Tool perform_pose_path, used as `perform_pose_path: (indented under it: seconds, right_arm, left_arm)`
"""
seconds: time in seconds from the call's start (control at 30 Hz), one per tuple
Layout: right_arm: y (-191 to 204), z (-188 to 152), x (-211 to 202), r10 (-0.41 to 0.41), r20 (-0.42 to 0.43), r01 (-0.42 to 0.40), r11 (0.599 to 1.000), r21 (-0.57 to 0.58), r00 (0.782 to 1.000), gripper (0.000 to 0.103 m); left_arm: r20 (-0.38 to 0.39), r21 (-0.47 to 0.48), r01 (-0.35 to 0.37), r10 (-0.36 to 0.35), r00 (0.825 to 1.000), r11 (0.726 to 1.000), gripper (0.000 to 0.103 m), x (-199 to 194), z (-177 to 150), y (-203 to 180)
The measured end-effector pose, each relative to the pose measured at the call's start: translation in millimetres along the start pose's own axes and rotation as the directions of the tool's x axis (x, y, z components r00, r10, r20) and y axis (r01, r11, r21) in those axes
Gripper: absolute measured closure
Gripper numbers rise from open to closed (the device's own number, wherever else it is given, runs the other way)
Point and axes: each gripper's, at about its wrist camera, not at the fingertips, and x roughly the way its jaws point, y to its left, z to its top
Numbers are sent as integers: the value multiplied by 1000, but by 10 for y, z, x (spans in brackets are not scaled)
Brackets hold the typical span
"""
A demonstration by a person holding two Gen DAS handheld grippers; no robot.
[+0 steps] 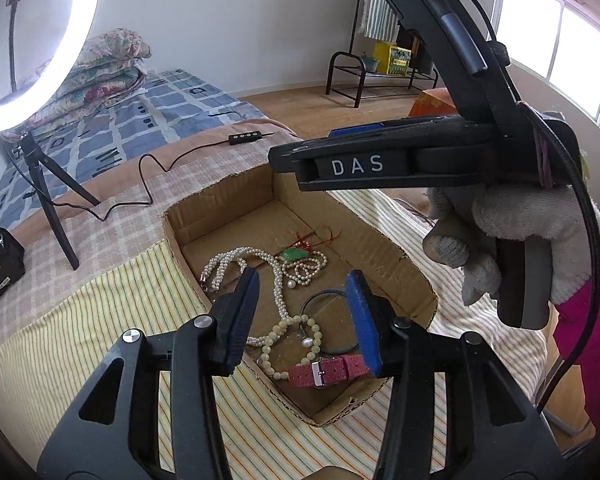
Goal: Organize jewelry
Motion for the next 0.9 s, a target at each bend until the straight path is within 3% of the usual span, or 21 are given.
perform_pose_path:
  seconds: [0.13,0.37,0.5,0.9]
  right_arm:
    - [25,8,-50,-56,5,56,998,8,998,30]
    - [106,9,-237,-100,23,99,995,19,995,25]
    - [194,11,-415,-127,47,127,992,11,991,24]
    - [489,-24,-978,-168,115,167,986,18,979,23]
  left_arm:
    - [10,-2,-18,18,1000,1000,35,-62,-11,2]
    - [24,-10,-39,39,999,999,34,-233,-15,48]
    - [45,-17,-56,57,997,998,25,-384,-30,78]
    - [113,-38,-106,109,988,994,24,-965,-94,174]
